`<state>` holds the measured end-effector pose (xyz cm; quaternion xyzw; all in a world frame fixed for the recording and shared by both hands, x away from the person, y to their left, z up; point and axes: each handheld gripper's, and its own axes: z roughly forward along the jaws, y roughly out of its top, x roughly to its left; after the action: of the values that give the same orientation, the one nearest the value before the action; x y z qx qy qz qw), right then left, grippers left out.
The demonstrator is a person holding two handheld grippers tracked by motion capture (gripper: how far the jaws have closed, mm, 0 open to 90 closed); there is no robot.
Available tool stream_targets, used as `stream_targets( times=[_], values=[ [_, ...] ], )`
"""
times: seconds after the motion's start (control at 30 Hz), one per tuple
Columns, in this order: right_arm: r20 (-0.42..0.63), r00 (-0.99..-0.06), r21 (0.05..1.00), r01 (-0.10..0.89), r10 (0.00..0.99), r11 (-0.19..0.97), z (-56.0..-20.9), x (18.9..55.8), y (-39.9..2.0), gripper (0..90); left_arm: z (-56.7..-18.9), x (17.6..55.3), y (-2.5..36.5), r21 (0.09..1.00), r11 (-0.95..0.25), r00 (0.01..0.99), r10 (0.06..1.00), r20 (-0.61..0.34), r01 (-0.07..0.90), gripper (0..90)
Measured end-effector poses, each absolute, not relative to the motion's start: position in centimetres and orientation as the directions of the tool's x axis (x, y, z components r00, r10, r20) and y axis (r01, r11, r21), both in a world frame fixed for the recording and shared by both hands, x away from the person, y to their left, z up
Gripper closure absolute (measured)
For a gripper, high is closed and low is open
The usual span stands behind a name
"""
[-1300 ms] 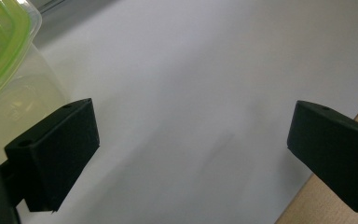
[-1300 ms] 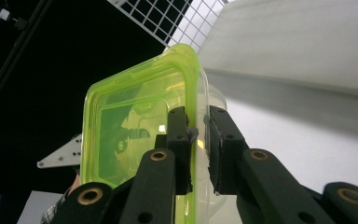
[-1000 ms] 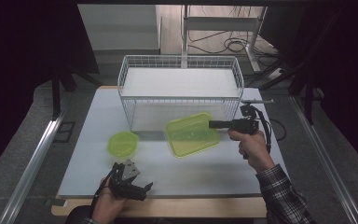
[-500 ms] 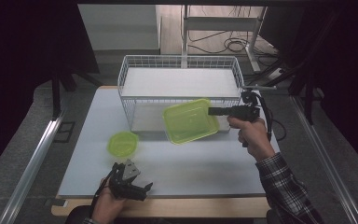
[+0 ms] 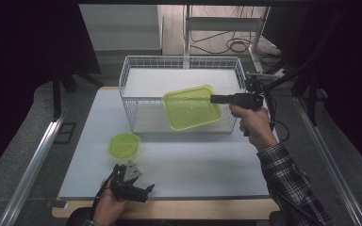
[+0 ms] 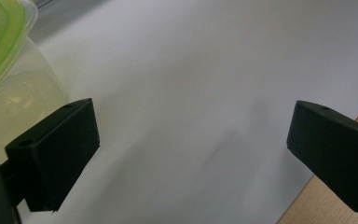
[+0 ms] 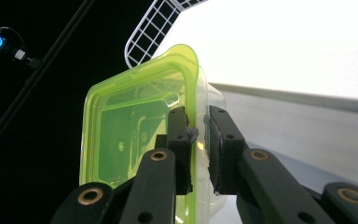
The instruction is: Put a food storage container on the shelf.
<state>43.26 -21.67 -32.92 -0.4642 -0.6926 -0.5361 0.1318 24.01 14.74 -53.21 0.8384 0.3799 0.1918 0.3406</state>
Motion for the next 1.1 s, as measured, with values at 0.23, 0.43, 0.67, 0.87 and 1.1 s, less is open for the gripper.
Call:
stream_targets(
  times=[0.23, 0.43, 0.67, 0.87, 1.1],
  values=[
    [0.676, -0.519, 0.627, 0.778, 0.524, -0.037, -32.2, 44.4, -21.6, 80.1, -53.2, 24.0, 14.8, 0.72, -0.474, 0.636, 0.769, 0.058, 0.508, 2.0],
    [0.681, -0.497, 0.628, 0.774, 0.539, -0.079, -31.6, 45.5, -21.7, 80.1, -53.2, 24.0, 14.8, 0.719, -0.476, 0.638, 0.768, 0.058, 0.507, 2.1],
    [0.677, -0.478, 0.636, 0.763, 0.56, -0.117, -30.9, 46.6, -21.4, 80.1, -53.2, 24.1, 14.8, 0.72, -0.47, 0.636, 0.77, 0.052, 0.51, 2.1],
    [0.66, -0.457, 0.649, 0.747, 0.596, -0.145, -30.2, 47.7, -21.0, 80.1, -53.2, 24.1, 14.9, 0.72, -0.47, 0.635, 0.77, 0.052, 0.511, 2.1],
    [0.642, -0.424, 0.655, 0.737, 0.638, -0.169, -29.9, 48.8, -20.3, 80.0, -53.3, 24.1, 14.9, 0.718, -0.471, 0.635, 0.77, 0.053, 0.512, 2.1]
  ],
)
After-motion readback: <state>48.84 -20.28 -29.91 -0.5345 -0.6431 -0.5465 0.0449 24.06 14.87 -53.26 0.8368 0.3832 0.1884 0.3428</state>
